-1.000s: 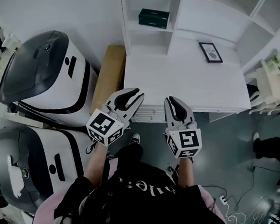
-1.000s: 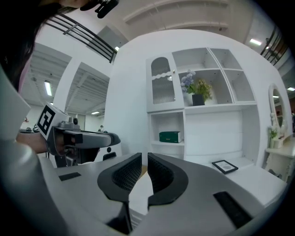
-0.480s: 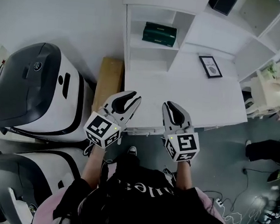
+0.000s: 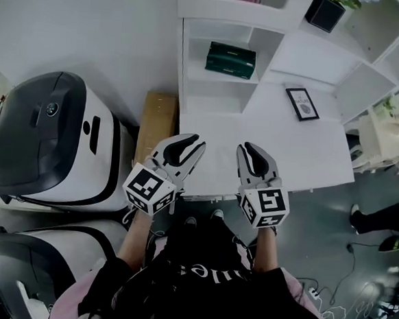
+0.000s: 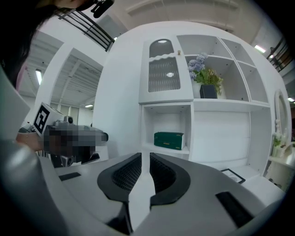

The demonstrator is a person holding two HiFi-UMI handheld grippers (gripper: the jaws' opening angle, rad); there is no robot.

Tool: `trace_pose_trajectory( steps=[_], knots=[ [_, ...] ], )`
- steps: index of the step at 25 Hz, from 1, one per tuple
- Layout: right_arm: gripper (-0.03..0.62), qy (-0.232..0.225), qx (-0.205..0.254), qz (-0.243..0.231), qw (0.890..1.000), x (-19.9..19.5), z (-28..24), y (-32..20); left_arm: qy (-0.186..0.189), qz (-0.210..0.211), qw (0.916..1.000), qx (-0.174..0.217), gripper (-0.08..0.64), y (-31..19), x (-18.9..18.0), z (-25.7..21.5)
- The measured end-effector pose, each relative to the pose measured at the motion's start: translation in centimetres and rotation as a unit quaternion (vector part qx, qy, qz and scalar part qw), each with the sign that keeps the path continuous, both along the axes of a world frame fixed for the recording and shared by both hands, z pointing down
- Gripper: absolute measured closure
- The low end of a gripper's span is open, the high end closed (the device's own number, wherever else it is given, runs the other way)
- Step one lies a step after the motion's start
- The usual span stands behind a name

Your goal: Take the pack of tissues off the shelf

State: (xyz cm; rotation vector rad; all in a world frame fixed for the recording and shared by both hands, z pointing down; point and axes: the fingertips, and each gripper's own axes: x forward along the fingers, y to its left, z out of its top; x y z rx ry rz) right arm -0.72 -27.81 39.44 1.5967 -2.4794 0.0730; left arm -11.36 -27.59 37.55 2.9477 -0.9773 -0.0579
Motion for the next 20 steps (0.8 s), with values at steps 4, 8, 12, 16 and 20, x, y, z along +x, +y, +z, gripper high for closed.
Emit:
trace_pose_trajectory(
  steps=[4, 8, 12, 16, 20],
  knots=[
    [0.525, -0.001, 0.007, -0.006, 1.000, 0.8, -0.4, -2.6, -0.003, -0.010, 0.9999, 0.003, 0.471, -1.4, 0.3, -0.2],
    [0.525, -0.003, 0.009, -0.015, 1.000, 1.7, -0.7, -5.9, -0.009, -0.023, 0.9997, 0.002, 0.471, -3.6, 0.8, -0.1],
    [0.525, 0.001, 0.006, -0.027, 1.000, 2.7, -0.7, -9.4, -0.011, -0.038, 0.9992, -0.002, 0.472, -6.1, 1.6, -0.1],
    [0.525, 0.001, 0.004, -0.027, 1.000, 4.1, -0.6, -13.3, -0.016, -0.048, 0.9987, -0.006, 0.472, -8.6, 2.7, 0.0],
    [0.525, -0.004, 0.003, -0.021, 1.000, 5.3, -0.4, -17.1, -0.025, -0.058, 0.9979, -0.012, 0.472, -10.6, 3.4, 0.2]
  ],
)
